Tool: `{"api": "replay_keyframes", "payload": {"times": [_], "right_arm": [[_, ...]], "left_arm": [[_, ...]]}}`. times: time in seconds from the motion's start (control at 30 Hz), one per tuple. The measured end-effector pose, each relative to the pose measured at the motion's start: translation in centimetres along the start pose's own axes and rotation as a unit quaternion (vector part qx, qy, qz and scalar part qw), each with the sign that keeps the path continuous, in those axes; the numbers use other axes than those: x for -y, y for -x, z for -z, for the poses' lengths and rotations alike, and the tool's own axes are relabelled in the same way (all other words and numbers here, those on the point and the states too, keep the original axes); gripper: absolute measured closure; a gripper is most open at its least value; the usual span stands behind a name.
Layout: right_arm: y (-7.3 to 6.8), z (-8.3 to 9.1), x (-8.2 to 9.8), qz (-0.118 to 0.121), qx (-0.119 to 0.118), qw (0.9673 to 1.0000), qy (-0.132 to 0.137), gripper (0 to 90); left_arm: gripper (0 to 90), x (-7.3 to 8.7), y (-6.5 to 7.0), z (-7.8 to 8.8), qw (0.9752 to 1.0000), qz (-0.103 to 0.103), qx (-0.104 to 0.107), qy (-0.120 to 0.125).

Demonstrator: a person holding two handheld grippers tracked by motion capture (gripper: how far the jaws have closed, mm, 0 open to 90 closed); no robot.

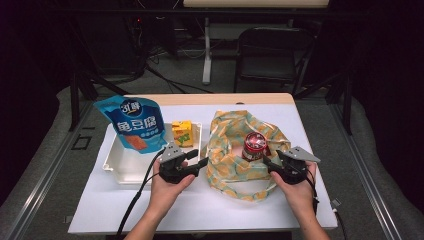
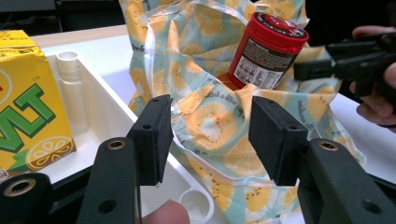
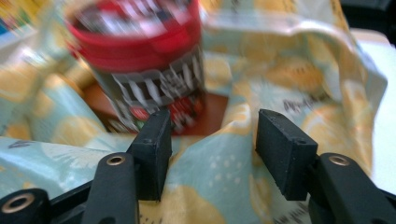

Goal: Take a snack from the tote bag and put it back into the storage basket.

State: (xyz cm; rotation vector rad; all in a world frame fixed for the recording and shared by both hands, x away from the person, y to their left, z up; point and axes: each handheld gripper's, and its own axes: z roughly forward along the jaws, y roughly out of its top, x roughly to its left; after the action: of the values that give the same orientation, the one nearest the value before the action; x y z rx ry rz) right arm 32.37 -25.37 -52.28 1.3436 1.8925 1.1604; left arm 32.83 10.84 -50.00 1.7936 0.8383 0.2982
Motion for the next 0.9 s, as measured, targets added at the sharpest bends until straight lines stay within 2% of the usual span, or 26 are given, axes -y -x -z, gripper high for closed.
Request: {"api": "replay_keyframes", "payload": {"times": [0.07,0.17,0.27,0.4,0.5,0.6,0.67,0.73,0.9], "right_arm": [[0.1,0.2,0.0,-0.005,-0.011,0.9999,0.011,33.4],[-0.2,1.5,-1.3,-0.010,-0.020,0.9991,0.037,23.3],[-1.0,2.9,-2.9,-0.001,-0.029,0.9967,0.075,22.5],[-2.3,3.7,-4.8,0.019,-0.051,0.9938,0.097,23.6],[-3.2,2.9,-5.6,0.024,-0.061,0.9936,0.092,23.4],[-3.4,1.2,-5.9,0.027,-0.052,0.9954,0.075,20.5],[-3.4,0.0,-5.7,0.022,-0.044,0.9969,0.061,15.7],[-3.2,-1.0,-5.4,0.018,-0.041,0.9980,0.045,15.4],[-3.4,-2.3,-4.9,0.022,-0.036,0.9986,0.030,16.2]], "left_arm": [[49.4,0.0,0.0,0.0,1.0000,0.001,0.000,0.000],[49.4,0.0,-0.1,0.0,1.0000,0.002,0.000,0.001],[49.4,0.1,0.0,-0.1,1.0000,0.004,0.000,0.002],[49.4,0.1,0.0,-0.3,1.0000,0.005,0.001,-0.002],[49.4,0.1,0.1,-0.4,1.0000,0.003,0.002,-0.005],[49.5,0.1,0.1,-0.6,1.0000,0.004,0.003,-0.006],[49.5,0.1,0.2,-0.6,1.0000,0.003,0.003,-0.007],[49.5,0.1,0.1,-0.5,1.0000,0.002,0.004,-0.006],[49.4,0.1,0.0,-0.5,1.0000,0.003,0.003,-0.003]]}}
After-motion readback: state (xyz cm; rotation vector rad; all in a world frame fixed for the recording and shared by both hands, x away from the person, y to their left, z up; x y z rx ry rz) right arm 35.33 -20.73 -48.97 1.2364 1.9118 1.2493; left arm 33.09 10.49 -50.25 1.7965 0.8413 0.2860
